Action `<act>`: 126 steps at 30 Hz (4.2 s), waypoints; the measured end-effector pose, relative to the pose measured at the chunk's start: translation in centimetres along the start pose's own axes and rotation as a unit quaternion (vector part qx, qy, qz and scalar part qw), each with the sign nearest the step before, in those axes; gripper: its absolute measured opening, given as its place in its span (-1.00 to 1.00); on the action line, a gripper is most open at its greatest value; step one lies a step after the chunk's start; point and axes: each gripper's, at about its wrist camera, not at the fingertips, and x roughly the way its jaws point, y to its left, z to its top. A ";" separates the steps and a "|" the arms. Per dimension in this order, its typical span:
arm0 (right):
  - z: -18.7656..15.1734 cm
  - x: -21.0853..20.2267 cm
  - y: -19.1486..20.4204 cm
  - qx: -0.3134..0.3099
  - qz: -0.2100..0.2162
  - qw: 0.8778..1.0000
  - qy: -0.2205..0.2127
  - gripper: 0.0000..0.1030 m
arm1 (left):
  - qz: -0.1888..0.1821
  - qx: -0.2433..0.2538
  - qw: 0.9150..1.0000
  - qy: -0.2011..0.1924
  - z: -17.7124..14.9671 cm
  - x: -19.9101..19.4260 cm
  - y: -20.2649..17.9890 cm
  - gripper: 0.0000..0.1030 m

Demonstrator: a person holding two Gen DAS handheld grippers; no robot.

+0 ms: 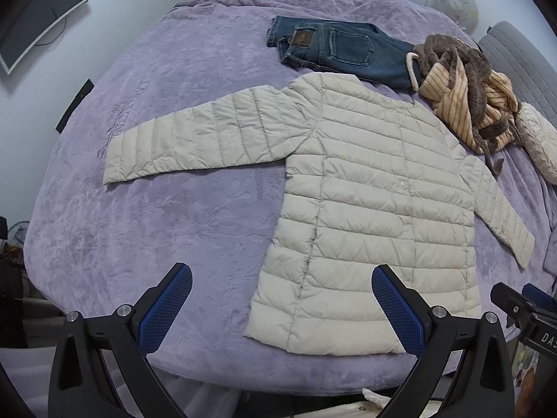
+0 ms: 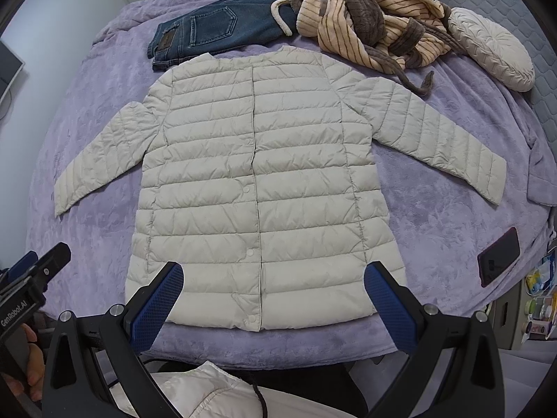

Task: Fold large clothes

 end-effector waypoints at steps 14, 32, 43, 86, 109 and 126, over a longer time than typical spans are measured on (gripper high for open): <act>2.6 7.6 7.7 -0.012 0.053 0.995 0.085 1.00 | -0.015 -0.172 0.985 0.009 4.3 9.6 16.0 1.00; 10.0 17.0 19.9 -0.084 0.072 0.991 0.077 1.00 | -0.121 -0.322 0.938 -0.033 9.6 24.7 26.3 1.00; 16.8 19.8 23.9 -0.118 0.075 0.990 -0.005 1.00 | -0.116 -0.258 0.956 -0.073 12.9 22.9 26.8 -0.76; 16.6 21.2 -16.2 0.175 0.122 0.976 -0.053 -0.60 | -0.024 0.370 0.926 -0.073 10.2 21.6 -29.3 -0.74; 18.2 20.3 -15.5 0.192 0.215 0.956 -0.059 0.37 | 0.055 0.107 0.982 -0.146 18.3 15.4 -8.4 1.00; 21.3 25.9 -13.9 0.246 0.206 0.947 -0.028 -0.90 | 0.114 0.043 0.990 -0.066 17.5 23.5 -2.3 1.00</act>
